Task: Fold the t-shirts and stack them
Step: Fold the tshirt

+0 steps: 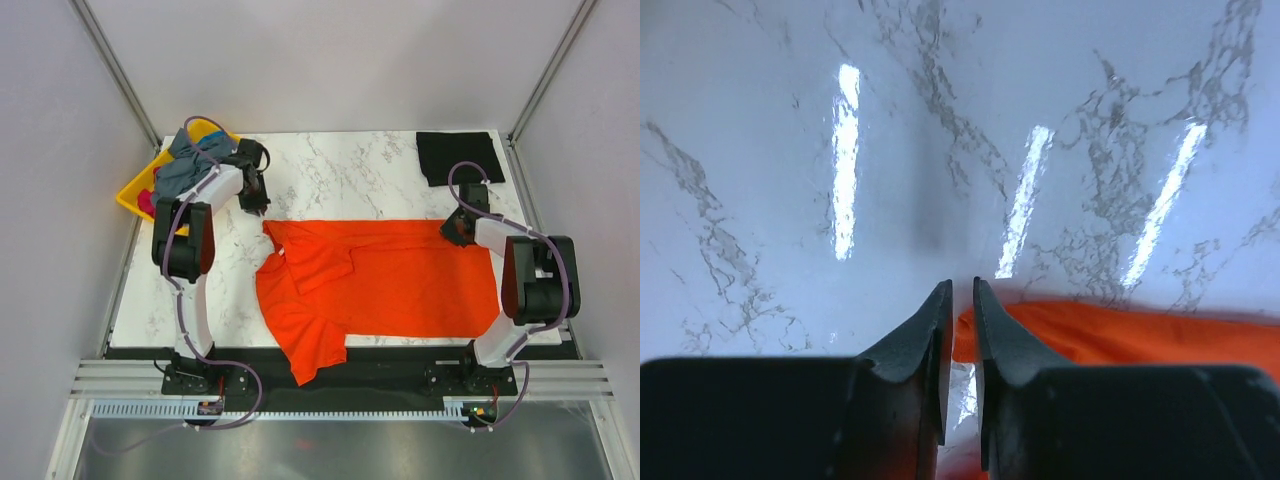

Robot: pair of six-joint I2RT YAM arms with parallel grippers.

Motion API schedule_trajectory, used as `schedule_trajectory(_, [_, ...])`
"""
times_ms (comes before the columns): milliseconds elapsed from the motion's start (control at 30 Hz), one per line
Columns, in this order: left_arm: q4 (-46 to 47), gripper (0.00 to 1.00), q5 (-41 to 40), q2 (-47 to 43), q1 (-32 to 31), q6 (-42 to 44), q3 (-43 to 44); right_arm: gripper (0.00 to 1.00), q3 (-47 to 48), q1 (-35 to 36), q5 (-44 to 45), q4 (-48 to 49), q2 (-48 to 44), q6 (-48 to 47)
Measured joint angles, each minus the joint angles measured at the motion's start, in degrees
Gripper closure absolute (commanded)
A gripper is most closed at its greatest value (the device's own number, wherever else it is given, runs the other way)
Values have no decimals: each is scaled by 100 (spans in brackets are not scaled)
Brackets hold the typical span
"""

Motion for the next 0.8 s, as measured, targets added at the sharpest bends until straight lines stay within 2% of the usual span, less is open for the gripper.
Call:
schedule_trajectory(167, [-24, 74, 59, -282, -24, 15, 186, 75, -61, 0, -162, -149, -199, 2])
schedule_trajectory(433, [63, 75, 509, -1104, -426, 39, -22, 73, 70, -7, -203, -382, -378, -44])
schedule_trajectory(633, [46, 77, 542, -448, -483, 37, -343, 73, 304, -232, -155, -542, -367, -245])
schedule_trajectory(800, [20, 77, 391, -4, -439, 11, -232, 73, 398, -533, -61, -498, -181, -382])
